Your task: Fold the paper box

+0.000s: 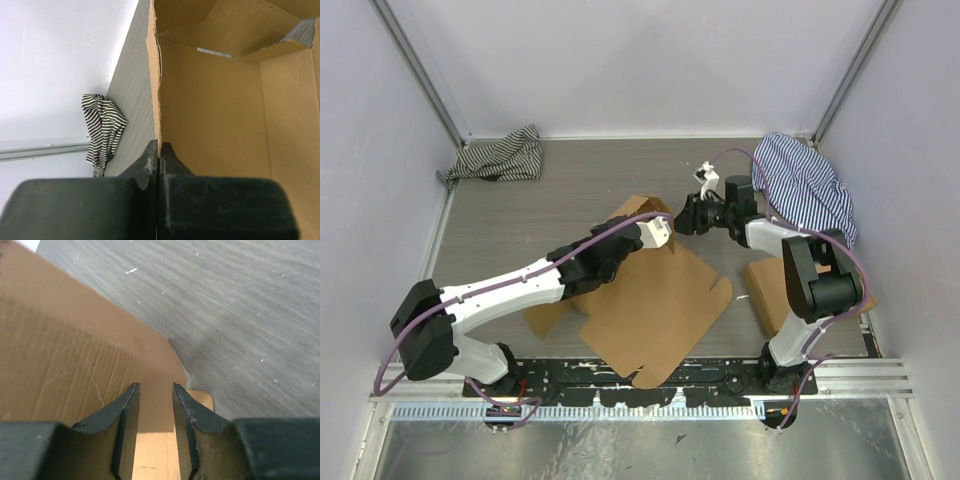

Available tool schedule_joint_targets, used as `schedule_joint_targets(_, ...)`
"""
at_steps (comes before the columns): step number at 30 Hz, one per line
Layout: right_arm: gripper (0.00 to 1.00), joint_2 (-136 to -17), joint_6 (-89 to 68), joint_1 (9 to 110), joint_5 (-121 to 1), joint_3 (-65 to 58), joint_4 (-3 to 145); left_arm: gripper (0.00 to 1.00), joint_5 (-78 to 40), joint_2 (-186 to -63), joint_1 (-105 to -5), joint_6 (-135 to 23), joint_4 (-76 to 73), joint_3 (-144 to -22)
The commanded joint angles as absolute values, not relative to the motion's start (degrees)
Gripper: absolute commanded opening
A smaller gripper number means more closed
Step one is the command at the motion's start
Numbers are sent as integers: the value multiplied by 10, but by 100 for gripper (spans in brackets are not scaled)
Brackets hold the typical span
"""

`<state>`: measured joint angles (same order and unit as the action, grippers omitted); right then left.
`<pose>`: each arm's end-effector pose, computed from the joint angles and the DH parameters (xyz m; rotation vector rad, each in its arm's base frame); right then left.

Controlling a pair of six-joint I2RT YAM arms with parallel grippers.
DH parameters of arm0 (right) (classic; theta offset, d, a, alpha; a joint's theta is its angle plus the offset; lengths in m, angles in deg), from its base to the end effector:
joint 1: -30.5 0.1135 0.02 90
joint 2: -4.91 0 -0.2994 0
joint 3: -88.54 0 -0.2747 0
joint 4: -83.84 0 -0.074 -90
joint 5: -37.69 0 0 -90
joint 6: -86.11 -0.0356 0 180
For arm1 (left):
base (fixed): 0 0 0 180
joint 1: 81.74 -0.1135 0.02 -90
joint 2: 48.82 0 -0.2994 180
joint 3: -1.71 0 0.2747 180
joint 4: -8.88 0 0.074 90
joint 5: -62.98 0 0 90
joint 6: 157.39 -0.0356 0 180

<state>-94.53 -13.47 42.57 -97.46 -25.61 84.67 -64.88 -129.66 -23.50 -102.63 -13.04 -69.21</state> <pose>0.3676 0.1044 0.2032 -0.5166 2.0677 1.0618 0.1921 -0.2688 0.3079 1.1910 1.6428 0.4489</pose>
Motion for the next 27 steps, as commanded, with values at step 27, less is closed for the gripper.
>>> schedule_joint_targets(27,55,-906,-78,472,-1055,-279,951,0,-636,-1373,-205,-960,-283,-730)
